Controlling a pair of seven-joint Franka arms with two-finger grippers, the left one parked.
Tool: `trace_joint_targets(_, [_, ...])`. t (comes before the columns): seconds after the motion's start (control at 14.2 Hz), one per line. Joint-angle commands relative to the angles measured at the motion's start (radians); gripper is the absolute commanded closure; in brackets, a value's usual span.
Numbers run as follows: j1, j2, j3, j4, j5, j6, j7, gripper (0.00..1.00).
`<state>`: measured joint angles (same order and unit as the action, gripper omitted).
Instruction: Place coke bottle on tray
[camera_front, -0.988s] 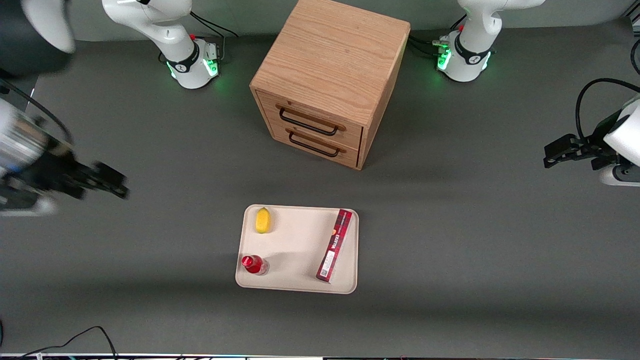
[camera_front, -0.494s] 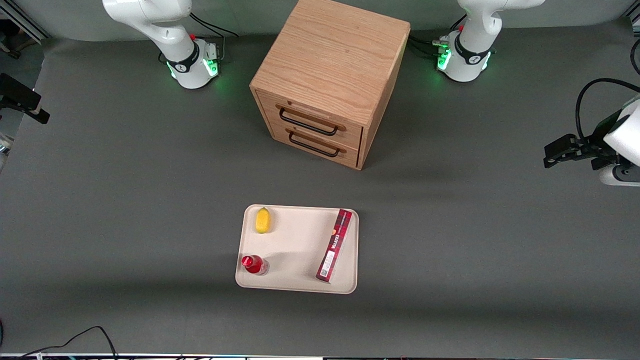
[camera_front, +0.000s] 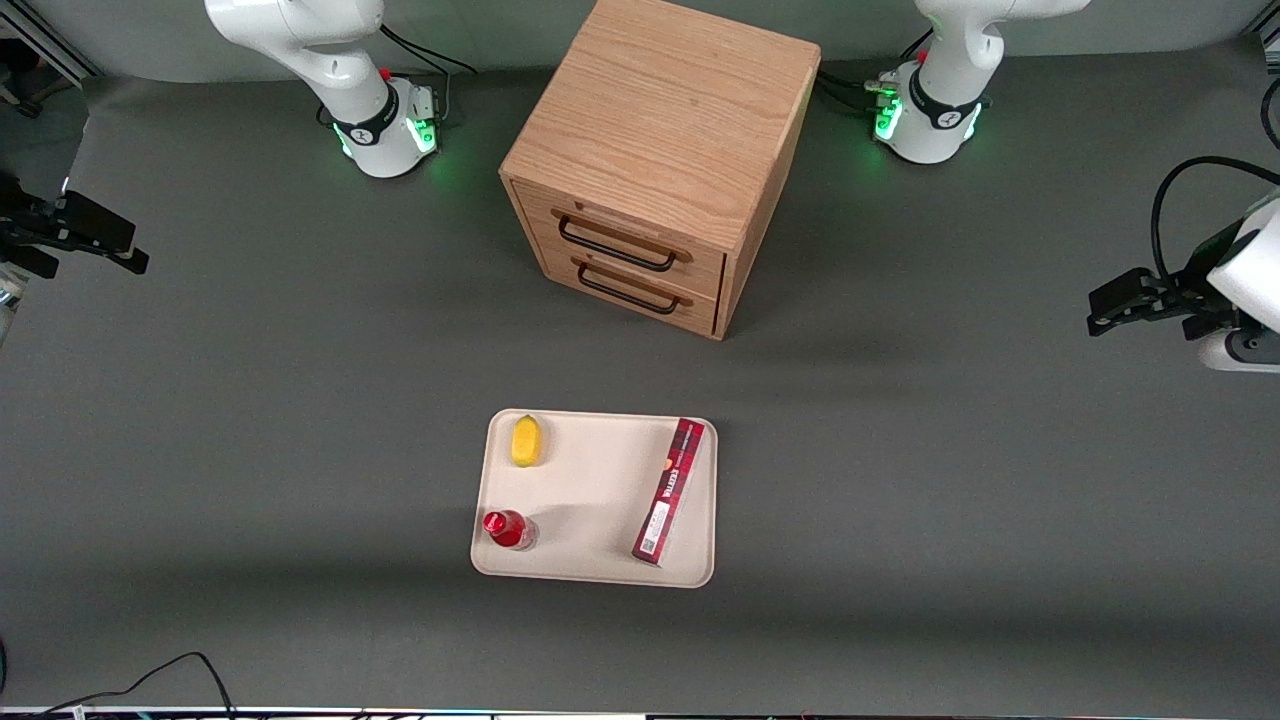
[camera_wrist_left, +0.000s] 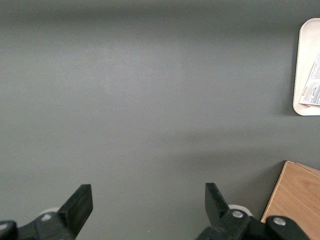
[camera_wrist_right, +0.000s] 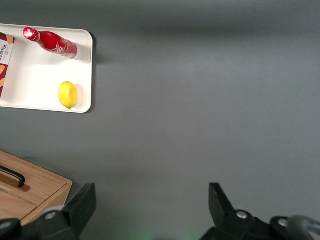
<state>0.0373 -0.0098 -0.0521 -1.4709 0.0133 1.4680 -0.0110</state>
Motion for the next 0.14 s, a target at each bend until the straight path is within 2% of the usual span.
trace_joint_targets(0.0, [0.007, -0.004, 0.0, -0.017, -0.003, 0.025, -0.011, 0.0])
trace_joint_targets(0.07, [0.009, -0.002, 0.001, -0.017, -0.003, 0.028, -0.009, 0.0])
